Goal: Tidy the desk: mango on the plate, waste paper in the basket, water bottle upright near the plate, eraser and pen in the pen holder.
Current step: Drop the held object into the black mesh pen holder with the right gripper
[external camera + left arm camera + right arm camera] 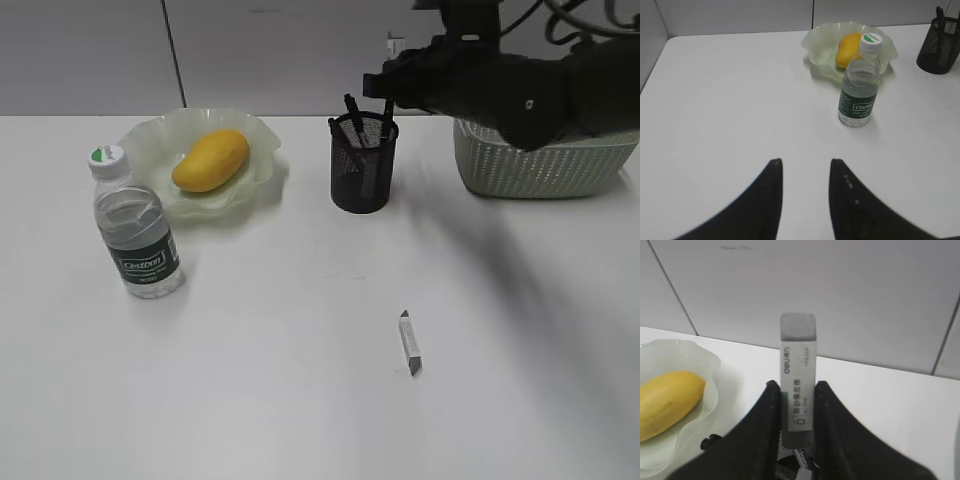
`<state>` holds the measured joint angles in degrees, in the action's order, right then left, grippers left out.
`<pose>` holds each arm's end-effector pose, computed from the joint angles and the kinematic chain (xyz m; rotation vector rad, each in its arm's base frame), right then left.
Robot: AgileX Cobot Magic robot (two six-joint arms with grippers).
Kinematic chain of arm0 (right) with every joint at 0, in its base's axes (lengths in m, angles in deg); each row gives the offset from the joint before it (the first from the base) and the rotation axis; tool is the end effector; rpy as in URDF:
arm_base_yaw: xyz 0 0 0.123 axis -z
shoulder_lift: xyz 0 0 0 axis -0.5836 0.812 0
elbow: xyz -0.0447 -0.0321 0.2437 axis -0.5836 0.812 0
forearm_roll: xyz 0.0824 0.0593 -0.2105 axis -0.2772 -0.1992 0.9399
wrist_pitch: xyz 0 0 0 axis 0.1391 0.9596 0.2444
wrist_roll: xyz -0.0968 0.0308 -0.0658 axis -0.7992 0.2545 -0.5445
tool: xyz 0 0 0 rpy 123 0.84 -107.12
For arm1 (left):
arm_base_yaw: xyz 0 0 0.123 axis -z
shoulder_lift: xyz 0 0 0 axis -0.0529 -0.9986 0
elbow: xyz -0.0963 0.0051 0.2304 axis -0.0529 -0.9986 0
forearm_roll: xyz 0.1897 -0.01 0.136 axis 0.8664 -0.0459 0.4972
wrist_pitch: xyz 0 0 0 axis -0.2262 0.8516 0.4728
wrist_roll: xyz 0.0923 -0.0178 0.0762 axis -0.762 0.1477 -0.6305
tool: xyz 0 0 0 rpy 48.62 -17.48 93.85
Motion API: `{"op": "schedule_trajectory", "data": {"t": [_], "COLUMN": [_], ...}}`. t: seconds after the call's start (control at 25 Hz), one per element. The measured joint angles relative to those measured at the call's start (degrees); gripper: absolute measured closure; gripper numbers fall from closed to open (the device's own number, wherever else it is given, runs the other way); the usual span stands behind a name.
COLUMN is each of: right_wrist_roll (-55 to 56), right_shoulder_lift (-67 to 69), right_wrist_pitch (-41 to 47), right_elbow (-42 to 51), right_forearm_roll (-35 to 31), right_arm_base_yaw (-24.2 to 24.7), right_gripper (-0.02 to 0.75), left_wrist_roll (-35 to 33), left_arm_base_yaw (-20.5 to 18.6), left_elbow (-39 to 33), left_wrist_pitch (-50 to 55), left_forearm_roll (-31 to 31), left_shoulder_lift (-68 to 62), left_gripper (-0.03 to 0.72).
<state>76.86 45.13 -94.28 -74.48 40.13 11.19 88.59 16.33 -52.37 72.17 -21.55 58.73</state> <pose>0.4036 0.1789 0.1656 -0.2430 1.8591 0.3541 0.0404 0.0081 0.2675 0.0897 1.9860 -0.1319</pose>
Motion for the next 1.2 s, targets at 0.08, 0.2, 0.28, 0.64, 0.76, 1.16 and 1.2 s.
{"op": "schedule_trajectory", "data": {"t": [0.08,0.2,0.28,0.64,0.76,1.16,1.2], "right_wrist_roll": [3.21,5.38,5.69,6.30,7.78,5.79,5.51], "right_shoulder_lift": [3.00,6.80,8.80,10.02,8.25,-17.94,-21.46], "right_wrist_pitch": [-1.83,-4.11,-4.77,-2.96,0.03,46.55,52.42], "right_elbow": [-1.65,-3.84,-4.73,-4.94,-4.94,0.66,3.10], "right_forearm_roll": [3.48,5.60,6.48,8.20,9.89,16.70,16.75], "right_arm_base_yaw": [0.00,0.00,0.00,-0.03,-0.03,-0.03,-0.03], "right_gripper": [0.567,0.567,0.567,0.346,0.285,0.303,0.314], "left_wrist_roll": [0.00,0.00,0.00,0.00,0.00,0.00,0.00], "left_arm_base_yaw": [0.00,0.00,0.00,0.00,0.00,0.00,0.00], "left_elbow": [0.00,0.00,0.00,0.00,0.00,0.00,0.00], "left_wrist_pitch": [0.00,0.00,0.00,0.00,0.00,0.00,0.00], "left_forearm_roll": [0.00,0.00,0.00,0.00,0.00,0.00,0.00], "left_shoulder_lift": [0.00,0.00,0.00,0.00,0.00,0.00,0.00], "left_gripper": [0.451,0.451,0.451,0.451,0.451,0.451,0.451]}}
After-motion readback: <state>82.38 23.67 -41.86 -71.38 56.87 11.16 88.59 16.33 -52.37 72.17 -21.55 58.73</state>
